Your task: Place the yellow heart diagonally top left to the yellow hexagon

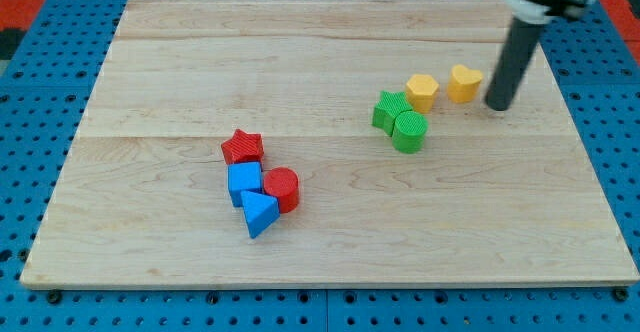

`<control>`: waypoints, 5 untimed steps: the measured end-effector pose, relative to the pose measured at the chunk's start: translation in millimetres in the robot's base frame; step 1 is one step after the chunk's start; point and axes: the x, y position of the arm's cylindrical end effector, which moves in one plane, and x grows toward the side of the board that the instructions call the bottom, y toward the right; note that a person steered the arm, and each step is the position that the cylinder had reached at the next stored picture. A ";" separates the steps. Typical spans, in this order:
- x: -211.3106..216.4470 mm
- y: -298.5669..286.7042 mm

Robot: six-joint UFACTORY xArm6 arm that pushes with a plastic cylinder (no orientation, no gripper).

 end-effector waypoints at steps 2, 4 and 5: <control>-61.1 -100.1; -52.1 -142.9; -51.5 -205.7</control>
